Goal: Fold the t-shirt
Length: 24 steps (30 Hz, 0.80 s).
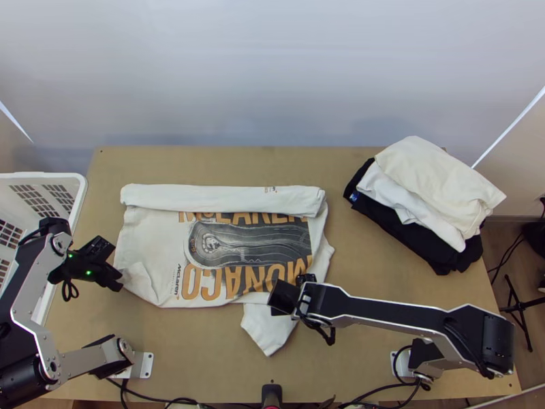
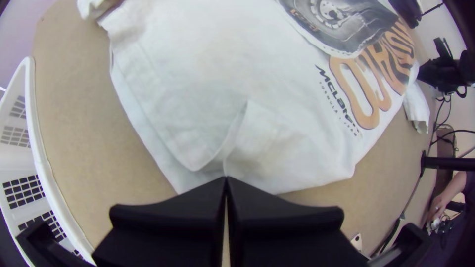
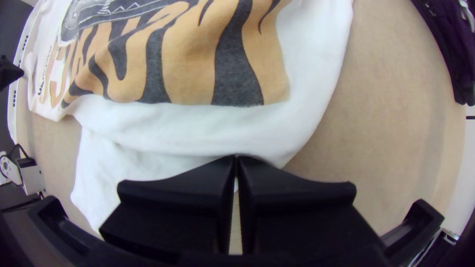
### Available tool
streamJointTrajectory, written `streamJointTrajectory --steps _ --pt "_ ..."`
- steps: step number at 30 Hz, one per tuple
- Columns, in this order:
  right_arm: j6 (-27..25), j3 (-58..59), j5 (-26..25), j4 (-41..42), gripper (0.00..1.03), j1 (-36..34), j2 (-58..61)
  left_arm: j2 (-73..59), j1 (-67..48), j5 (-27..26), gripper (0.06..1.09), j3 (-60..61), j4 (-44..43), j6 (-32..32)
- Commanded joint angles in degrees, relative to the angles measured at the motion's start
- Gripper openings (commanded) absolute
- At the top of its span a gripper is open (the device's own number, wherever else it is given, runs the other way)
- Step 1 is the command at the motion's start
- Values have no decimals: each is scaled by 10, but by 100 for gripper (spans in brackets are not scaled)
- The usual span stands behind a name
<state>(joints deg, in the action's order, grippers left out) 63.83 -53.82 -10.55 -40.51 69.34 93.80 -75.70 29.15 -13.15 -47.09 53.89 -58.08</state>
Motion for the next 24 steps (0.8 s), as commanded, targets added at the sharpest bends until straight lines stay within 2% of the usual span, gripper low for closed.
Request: streamJointTrajectory --steps 1,10,21,24 --pt "-9 1 1 -4 3 -3 -9 3 22 -9 10 1 5 -9" --pt "-20 13 1 -9 3 -3 -24 -14 129 -11 10 36 -4 -112" --pt "-19 14 -2 -9 3 -11 -27 -27 197 -10 10 38 13 -148" --pt "-19 14 -3 -9 3 -16 -26 -21 214 -24 10 31 14 -151"
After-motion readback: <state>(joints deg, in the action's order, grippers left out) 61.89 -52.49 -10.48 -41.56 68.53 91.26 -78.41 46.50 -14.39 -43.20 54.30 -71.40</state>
